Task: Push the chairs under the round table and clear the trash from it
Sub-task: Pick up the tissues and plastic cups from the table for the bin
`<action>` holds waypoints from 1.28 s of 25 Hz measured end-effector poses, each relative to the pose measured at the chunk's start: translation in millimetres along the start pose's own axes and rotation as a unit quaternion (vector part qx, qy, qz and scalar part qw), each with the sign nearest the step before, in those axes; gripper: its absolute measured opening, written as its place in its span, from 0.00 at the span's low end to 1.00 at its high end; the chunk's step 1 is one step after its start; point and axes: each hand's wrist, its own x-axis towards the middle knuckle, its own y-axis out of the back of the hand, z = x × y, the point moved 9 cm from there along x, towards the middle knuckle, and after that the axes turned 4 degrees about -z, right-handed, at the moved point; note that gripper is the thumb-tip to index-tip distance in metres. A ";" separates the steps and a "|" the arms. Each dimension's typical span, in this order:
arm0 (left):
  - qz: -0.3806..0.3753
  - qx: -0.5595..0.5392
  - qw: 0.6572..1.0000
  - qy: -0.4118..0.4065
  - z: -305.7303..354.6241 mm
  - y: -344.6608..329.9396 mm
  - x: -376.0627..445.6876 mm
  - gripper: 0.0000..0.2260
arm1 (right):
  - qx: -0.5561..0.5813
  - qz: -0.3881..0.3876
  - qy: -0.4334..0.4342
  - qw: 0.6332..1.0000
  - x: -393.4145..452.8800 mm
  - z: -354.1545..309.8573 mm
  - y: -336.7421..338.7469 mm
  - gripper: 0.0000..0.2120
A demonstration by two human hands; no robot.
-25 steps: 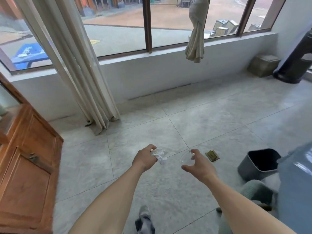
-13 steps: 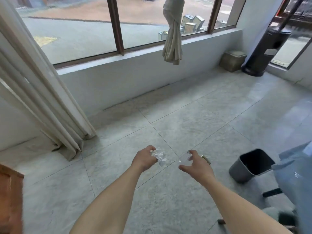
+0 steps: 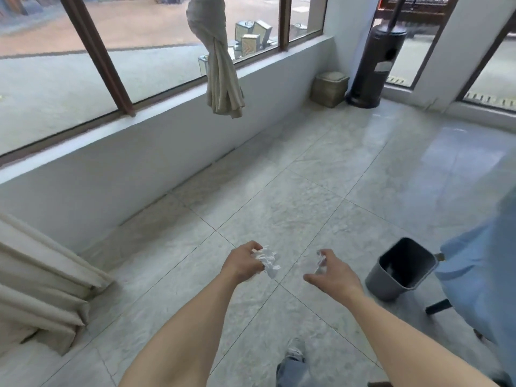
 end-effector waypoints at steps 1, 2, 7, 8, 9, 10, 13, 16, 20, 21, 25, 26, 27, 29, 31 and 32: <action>-0.005 0.009 1.000 0.000 15.1 0.2 20.4 0.16 | 0.006 0.005 -0.002 1.000 18.9 2.4 12.8 0.39; -0.009 0.018 1.000 -0.001 30.7 0.8 38.6 0.16 | 0.009 0.008 -0.003 1.000 35.6 3.4 26.5 0.38; -0.039 0.046 0.998 -0.033 115.5 -6.3 120.3 0.17 | 0.025 0.035 -0.026 0.999 105.1 19.9 100.4 0.38; -0.045 0.051 0.997 -0.039 128.9 -8.0 134.3 0.17 | 0.027 0.041 -0.032 0.998 115.6 24.1 113.8 0.38; -0.052 0.055 0.996 -0.043 141.4 -9.7 147.6 0.17 | 0.028 0.043 -0.040 0.998 125.0 28.8 124.8 0.38; -0.058 0.058 0.996 -0.044 152.2 -12.1 160.6 0.17 | 0.032 0.046 -0.048 0.997 133.4 35.6 133.6 0.38; -0.086 0.068 0.992 -0.054 183.0 -23.1 207.8 0.16 | 0.039 0.066 -0.075 0.994 160.3 56.5 160.6 0.38; -0.116 0.081 0.987 -0.080 217.5 -36.3 254.9 0.17 | 0.060 0.078 -0.108 0.989 187.0 75.5 180.9 0.39; -0.169 0.105 0.972 -0.125 272.5 -57.3 325.7 0.18 | 0.088 0.113 -0.168 0.975 228.1 98.2 212.9 0.38; -0.187 0.112 0.967 -0.136 287.7 -62.9 344.3 0.18 | 0.103 0.125 -0.186 0.969 239.6 104.1 220.9 0.38; -0.245 0.168 0.939 -0.176 342.3 -89.1 402.5 0.18 | 0.155 0.168 -0.250 0.941 262.8 120.6 252.0 0.37; -0.264 0.183 0.928 -0.189 358.3 -100.0 412.9 0.18 | 0.174 0.184 -0.266 0.930 264.0 126.6 258.7 0.37; -0.279 0.199 0.917 -0.202 372.9 -110.6 420.8 0.18 | 0.189 0.200 -0.280 0.920 263.1 132.4 265.2 0.36; -0.307 0.219 0.899 -0.224 400.9 -137.2 432.0 0.18 | 0.201 0.223 -0.311 0.902 256.5 147.2 275.2 0.34; -0.338 0.249 0.874 -0.244 424.4 -170.8 432.9 0.18 | 0.230 0.249 -0.343 0.876 243.3 164.7 279.4 0.32; -0.350 0.266 0.862 -0.253 434.4 -188.2 432.1 0.18 | 0.244 0.264 -0.357 0.862 235.0 173.7 279.9 0.30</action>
